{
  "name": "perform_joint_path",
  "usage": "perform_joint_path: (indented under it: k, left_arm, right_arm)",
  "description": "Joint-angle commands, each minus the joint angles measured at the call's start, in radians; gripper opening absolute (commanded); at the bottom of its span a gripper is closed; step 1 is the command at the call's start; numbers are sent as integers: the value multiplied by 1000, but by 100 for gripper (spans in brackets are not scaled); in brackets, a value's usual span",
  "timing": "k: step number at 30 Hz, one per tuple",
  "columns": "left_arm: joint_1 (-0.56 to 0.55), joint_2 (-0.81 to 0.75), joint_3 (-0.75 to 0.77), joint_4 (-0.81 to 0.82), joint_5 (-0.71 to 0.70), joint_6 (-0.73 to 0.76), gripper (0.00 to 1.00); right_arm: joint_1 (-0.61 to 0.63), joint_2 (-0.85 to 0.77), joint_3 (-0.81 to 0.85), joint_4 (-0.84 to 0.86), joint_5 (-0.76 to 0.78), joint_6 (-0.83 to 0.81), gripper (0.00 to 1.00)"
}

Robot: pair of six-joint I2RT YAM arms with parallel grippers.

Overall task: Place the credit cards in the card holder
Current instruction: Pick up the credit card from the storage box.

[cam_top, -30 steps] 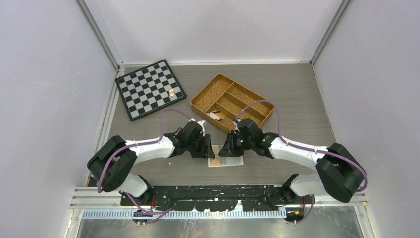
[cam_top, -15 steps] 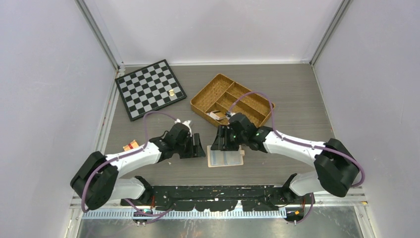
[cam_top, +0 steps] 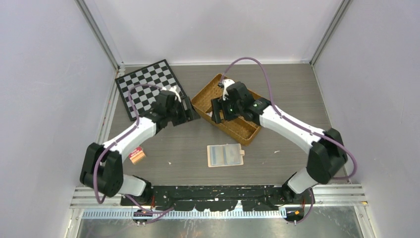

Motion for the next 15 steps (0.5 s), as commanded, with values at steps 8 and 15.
perform_joint_path:
  k: [8,15]
  left_arm:
    - [118,371,303,128,-36,38,74]
    - [121,512,403,114,-46,69,70]
  right_arm:
    - [-57,341,298,-42,-69,-293,84]
    - [-59,461,389,-91,-155,-347,83]
